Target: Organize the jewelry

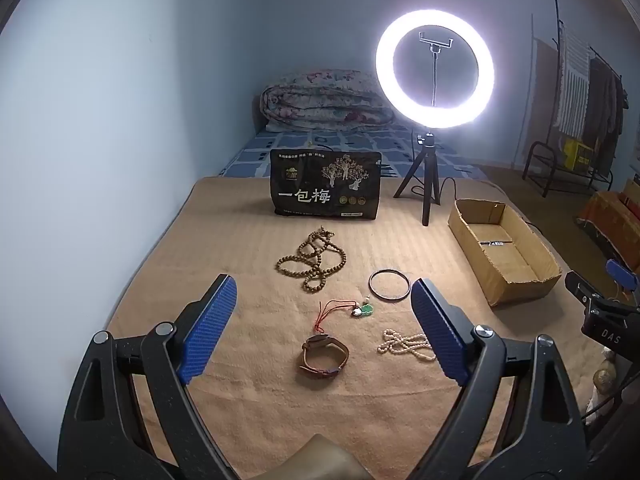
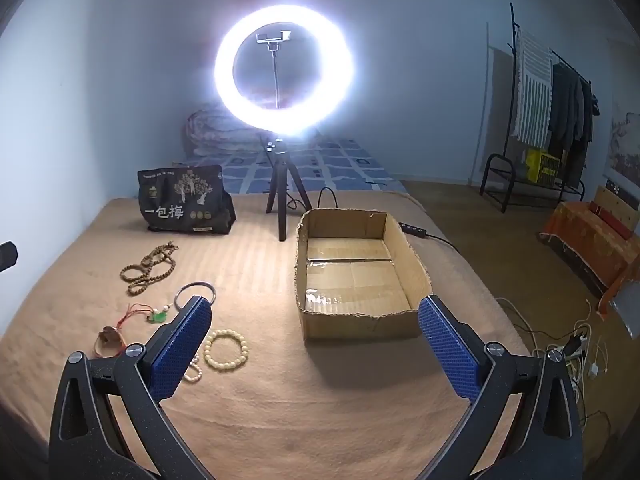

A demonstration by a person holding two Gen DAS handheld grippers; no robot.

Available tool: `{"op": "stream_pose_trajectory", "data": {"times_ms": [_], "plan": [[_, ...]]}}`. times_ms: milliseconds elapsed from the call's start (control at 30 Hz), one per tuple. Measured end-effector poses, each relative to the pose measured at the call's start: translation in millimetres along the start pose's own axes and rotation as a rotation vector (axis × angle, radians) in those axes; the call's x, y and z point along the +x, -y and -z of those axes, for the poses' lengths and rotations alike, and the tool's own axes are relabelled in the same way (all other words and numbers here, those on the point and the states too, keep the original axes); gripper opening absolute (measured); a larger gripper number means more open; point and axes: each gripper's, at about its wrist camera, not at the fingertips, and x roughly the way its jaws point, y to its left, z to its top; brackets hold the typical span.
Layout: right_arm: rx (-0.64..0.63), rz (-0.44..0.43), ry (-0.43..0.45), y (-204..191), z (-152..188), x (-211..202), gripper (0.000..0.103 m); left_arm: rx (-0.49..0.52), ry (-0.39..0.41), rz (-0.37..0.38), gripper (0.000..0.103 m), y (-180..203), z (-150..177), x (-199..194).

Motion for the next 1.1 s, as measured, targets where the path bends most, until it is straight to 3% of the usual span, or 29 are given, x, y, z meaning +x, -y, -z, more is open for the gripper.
{"op": "stream_pose_trajectory", "data": {"times_ms": [1100], "plan": [[0.001,-0.014,-0.001,-3.4,-1.3,-1.0,0.103,0.003,0.01,0.0,0.091,0.9,-6.9,-5.8]]}}
